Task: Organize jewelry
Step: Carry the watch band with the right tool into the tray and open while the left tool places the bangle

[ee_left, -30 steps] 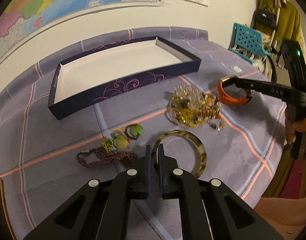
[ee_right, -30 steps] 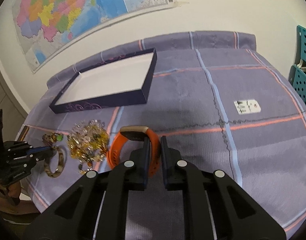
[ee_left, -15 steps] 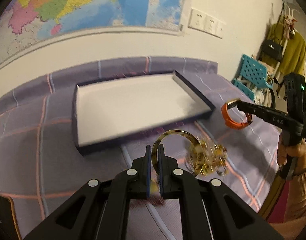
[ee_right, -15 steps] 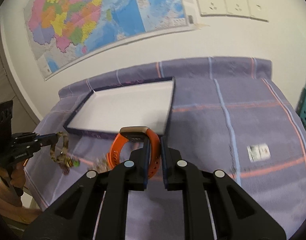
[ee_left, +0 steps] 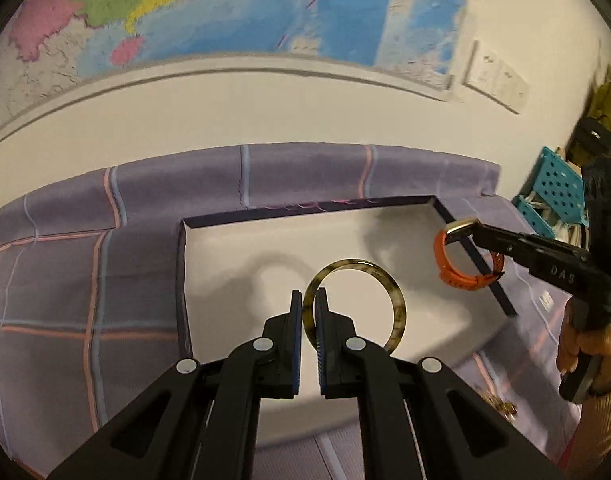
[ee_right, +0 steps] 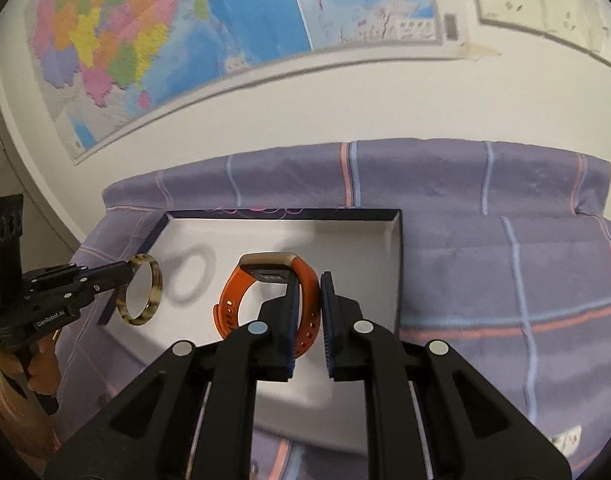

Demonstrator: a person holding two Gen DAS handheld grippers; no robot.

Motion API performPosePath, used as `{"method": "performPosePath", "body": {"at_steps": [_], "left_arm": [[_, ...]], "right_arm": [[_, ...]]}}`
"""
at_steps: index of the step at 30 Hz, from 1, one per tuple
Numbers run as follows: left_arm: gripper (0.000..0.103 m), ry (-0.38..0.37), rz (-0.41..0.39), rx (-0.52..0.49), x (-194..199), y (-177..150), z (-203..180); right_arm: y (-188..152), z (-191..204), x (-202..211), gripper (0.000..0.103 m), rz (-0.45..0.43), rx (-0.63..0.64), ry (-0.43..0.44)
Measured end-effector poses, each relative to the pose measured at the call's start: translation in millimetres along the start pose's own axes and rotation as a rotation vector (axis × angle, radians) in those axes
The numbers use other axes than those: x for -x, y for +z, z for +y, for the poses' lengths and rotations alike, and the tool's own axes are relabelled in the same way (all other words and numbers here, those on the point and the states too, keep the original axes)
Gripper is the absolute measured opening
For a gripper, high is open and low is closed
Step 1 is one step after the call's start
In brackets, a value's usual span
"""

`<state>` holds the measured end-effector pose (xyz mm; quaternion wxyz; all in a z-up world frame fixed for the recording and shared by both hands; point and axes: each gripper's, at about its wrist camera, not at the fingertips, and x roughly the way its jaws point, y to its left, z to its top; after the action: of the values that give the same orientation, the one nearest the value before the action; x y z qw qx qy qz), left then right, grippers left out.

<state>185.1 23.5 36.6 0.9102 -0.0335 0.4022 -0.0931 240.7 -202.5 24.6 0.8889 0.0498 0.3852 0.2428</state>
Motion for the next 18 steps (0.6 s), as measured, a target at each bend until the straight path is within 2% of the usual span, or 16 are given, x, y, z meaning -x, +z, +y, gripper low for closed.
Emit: {"method": "performPosePath", "body": {"at_steps": [8,14,18], "left_arm": [[0.005,0.039,0.065,0.023,-47.8,23.5,15.3],[0.005,0.065,0.097,0.014,-69.6,36.9,13.4],[0.005,0.07,0.117,0.019,-80.5,43.3,17.6]], "right_arm": [[23.8,-5.3,-56.5,0.011,0.069,-0.055,-0.013],[31.8,-8.9,-79.4,0.011,0.104,-0.087,-0.029],[30.7,-10.7,-85.4,0.015,0.107,-0.1,-0.05]]}}
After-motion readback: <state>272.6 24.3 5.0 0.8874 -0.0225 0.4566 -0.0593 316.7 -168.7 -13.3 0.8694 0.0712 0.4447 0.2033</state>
